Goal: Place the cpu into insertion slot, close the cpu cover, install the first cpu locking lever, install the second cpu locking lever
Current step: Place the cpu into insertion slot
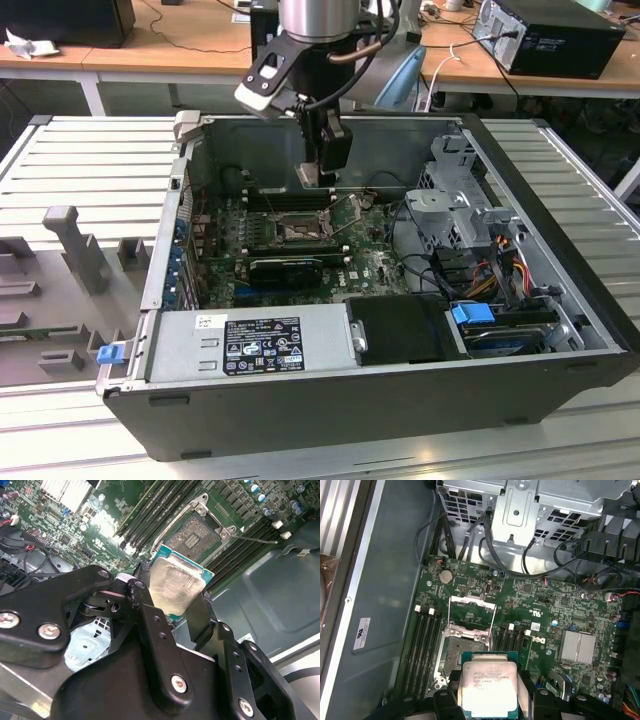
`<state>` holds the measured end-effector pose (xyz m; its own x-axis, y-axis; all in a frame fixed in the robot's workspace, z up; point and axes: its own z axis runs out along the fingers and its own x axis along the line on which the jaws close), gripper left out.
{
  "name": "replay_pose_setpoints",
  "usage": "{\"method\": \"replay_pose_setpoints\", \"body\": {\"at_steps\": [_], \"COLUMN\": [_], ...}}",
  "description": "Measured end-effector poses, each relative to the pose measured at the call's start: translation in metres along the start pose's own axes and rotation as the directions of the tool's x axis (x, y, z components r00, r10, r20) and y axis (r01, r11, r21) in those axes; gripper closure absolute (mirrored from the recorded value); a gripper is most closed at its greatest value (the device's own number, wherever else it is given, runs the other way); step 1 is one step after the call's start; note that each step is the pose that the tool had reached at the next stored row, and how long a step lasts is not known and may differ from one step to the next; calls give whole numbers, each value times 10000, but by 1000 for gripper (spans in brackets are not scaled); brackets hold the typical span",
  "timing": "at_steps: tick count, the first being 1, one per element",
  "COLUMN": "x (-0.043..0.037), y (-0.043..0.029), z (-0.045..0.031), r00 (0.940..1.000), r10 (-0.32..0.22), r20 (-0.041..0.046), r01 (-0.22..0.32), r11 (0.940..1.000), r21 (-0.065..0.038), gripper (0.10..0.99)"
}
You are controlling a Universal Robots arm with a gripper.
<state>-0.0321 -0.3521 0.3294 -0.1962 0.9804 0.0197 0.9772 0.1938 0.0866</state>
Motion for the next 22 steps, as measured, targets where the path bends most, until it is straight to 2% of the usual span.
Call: {"method": "replay_pose_setpoints", "body": {"at_steps": [9, 19, 22], "x": [-1, -1, -1], "y": [-4, -7, -7], "z": [48, 72, 75], "r00": [10000, 9957, 9950], "r10": [66, 918, 1000], "r20": [7, 80, 87], "r01": [-66, -918, -1000], "r11": [10000, 9958, 9950], "r21": [0, -21, -24], "gripper": [557, 557, 557]}}
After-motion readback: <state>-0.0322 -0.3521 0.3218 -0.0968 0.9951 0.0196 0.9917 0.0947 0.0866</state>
